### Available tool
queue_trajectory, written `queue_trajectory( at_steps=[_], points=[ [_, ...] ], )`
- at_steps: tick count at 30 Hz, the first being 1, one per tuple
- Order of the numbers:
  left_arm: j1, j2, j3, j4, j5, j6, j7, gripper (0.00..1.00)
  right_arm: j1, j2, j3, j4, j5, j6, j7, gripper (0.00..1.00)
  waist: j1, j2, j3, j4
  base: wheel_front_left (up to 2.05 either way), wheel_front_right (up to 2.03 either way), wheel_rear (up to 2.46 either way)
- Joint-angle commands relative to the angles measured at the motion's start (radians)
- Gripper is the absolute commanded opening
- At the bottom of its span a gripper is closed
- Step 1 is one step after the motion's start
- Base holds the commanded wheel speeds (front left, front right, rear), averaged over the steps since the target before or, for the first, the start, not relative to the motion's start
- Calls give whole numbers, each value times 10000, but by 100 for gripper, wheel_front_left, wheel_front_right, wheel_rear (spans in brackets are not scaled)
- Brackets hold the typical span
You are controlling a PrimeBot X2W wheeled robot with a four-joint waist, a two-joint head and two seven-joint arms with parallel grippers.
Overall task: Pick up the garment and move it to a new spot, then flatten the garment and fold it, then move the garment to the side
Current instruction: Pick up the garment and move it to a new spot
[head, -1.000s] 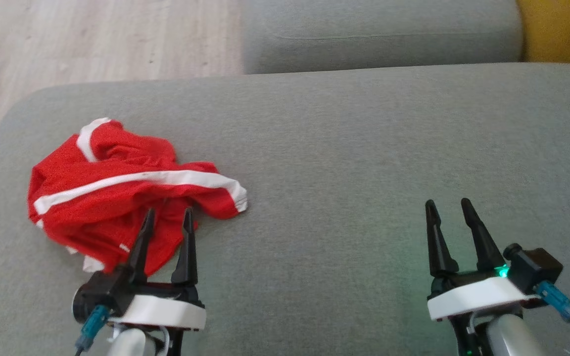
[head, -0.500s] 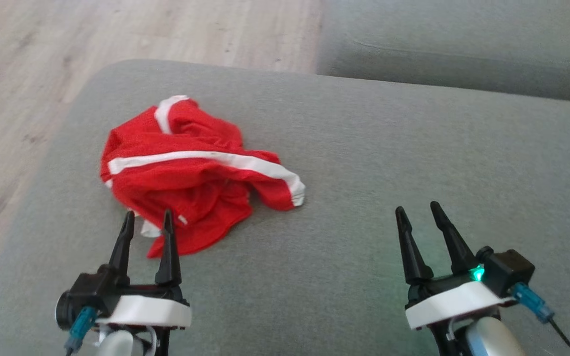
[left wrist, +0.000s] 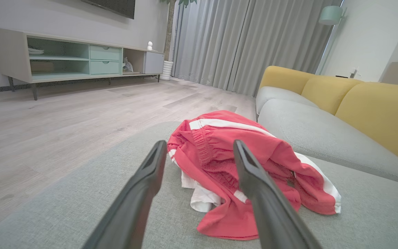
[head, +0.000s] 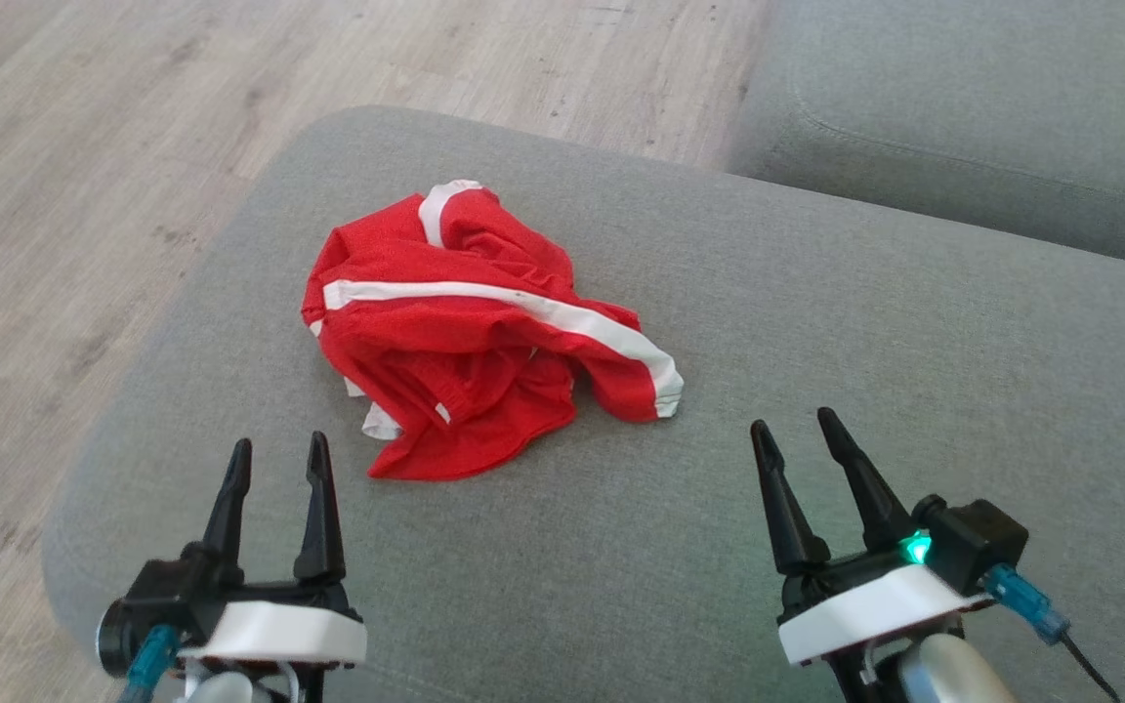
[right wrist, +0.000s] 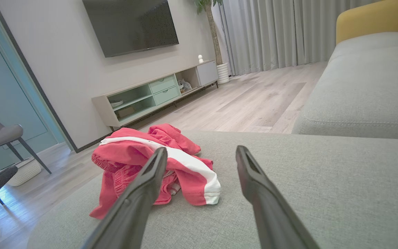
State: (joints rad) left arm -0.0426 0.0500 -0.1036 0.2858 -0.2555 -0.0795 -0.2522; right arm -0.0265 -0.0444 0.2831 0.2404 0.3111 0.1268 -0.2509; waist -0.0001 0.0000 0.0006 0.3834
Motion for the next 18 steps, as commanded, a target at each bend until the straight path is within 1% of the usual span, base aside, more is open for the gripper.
queue_trajectory(
  at_steps=[1, 4, 8, 9, 10, 12, 14, 17, 18],
  points=[
    [-335, 3, 379, -380, 22, 16, -95, 100, -190, -58, 268, -327, 51, 39, -109, 100, 1, 0, 29, 83, 0, 0, 0],
    [-481, 45, 484, -367, 107, -35, -95, 100, -216, -58, 337, -310, 15, 39, -109, 100, 1, 0, 105, 126, 0, 0, 0],
    [-878, 336, 446, -231, 286, -165, -95, 100, -360, -58, 370, -317, -57, 39, -109, 100, 1, 0, 369, -5, 0, 0, 0],
    [-1056, 498, 322, -140, 398, -215, -74, 100, -400, -58, 348, -329, -72, 39, -109, 100, 1, 0, 468, -58, 0, 0, 0],
    [-1056, 498, 322, -140, 398, -215, -74, 100, -400, -58, 348, -329, -72, 39, -109, 100, 1, 0, 468, -58, 0, 0, 0],
    [-1552, 869, 15, 21, 643, -310, 135, 100, -485, -58, 289, -354, -119, 39, -109, 100, 1, 0, 700, -179, 0, 0, 0],
    [-2174, 1314, -454, 232, 921, -404, 615, 100, -572, -58, 238, -361, -185, 39, -109, 100, 1, 0, 943, -311, 0, 0, 0],
    [-3229, 2040, -1376, 582, 1182, -490, 1478, 100, -730, -58, 163, -359, -303, 39, -109, 100, 1, 0, 1326, -546, 0, 0, 0],
    [-3579, 2315, -1837, 695, 1176, -499, 1756, 100, -798, -58, 153, -356, -337, 39, -109, 100, 1, 0, 1451, -646, 0, 0, 0]
  ],
)
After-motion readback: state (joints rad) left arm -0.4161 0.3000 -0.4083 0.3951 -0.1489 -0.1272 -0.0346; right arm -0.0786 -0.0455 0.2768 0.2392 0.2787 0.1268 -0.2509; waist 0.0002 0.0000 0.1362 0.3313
